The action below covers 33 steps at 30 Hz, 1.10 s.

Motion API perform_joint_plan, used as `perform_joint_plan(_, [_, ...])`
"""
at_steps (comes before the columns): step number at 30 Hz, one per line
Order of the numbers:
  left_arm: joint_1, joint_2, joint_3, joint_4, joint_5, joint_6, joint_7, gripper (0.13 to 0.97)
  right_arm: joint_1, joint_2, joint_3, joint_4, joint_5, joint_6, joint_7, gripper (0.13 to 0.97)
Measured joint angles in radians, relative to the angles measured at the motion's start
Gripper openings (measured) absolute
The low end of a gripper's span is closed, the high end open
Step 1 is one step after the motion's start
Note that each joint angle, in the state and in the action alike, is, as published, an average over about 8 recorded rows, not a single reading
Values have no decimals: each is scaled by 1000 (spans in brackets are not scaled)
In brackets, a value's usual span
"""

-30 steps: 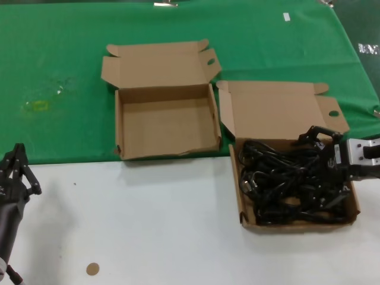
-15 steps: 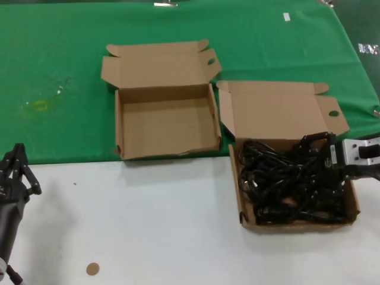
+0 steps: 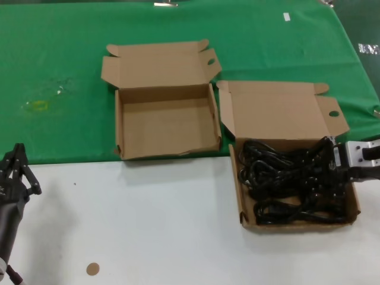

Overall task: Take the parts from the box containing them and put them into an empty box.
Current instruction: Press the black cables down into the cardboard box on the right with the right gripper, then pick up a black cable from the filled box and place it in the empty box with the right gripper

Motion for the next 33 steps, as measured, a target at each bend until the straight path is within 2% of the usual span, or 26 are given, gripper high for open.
perform_joint_plan(2, [0,0,0,0,0,0,0,152,0,7,2,11,0,-10,9,320])
perform_joint_plan(10, [0,0,0,0,0,0,0,152,20,38,12,51,4,-60,47,247])
perform_joint_plan(18, [0,0,0,0,0,0,0,152,73,37,24,69,11,-95,85,244])
perform_joint_plan(25, [0,0,0,0,0,0,0,152,137,-21,21,69,-3,-77,111,243])
perform_joint_plan(33, [0,0,0,0,0,0,0,152,214,-150,-28,44,-66,-27,129,242])
